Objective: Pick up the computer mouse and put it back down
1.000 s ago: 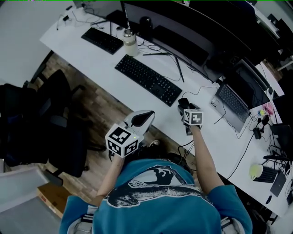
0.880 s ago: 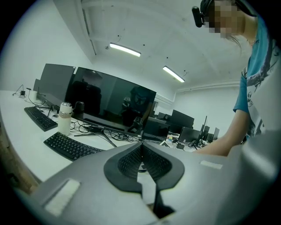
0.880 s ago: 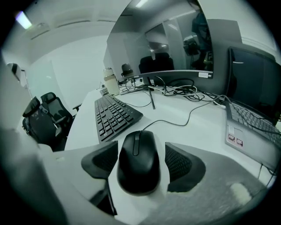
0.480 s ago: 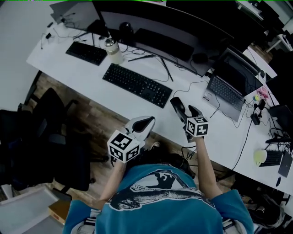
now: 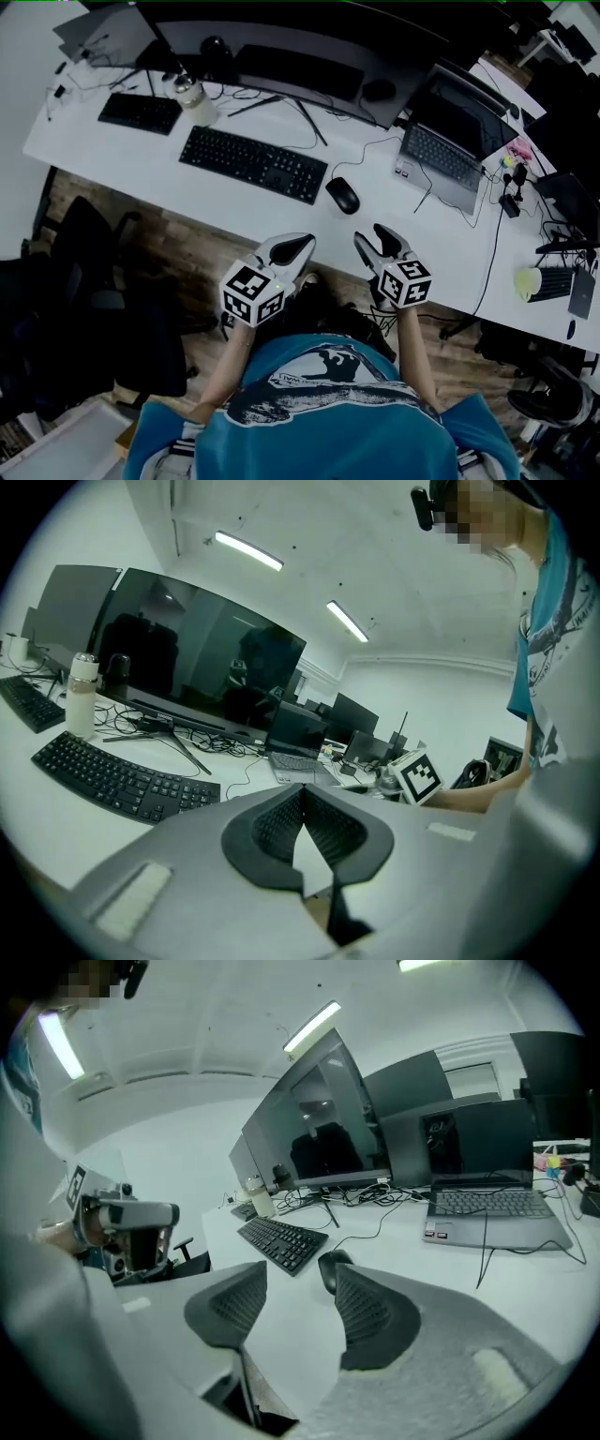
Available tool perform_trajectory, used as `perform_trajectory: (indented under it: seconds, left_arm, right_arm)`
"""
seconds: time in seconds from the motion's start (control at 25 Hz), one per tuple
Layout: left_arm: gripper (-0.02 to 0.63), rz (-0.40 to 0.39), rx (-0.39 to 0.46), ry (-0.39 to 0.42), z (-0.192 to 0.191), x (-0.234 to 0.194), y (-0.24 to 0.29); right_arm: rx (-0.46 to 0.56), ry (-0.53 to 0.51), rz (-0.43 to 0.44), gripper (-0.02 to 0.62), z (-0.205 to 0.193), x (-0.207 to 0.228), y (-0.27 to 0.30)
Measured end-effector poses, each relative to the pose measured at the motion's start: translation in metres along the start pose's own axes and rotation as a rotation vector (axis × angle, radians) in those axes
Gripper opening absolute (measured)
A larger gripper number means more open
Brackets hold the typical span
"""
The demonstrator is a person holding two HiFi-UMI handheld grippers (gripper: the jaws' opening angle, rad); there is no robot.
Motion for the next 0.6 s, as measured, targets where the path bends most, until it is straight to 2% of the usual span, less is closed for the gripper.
perform_trajectory:
  seconds: [0.24,0.6]
  left_arm:
    - [0.014,-0.013,-0.021,0.013,-0.015,0.018,-0.001]
    - [0.014,0.036,0.004,0.029,-0.027,0.057,-0.021]
  right_arm:
    - [0.059,-0.011,0.013,0.164,0.005,-0.023,-0.029]
    - [0.079,-0.068,0.054,0.1,-0.003,-0.049,-0.079]
Point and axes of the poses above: the fingertips, and each gripper's own axes: y forward along the fingers, x to its right, z out of its top, the point moved 2 cm from there along -y, backward along the fingers, and after that the axes turned 11 degrees about z, right-handed, at the moved point
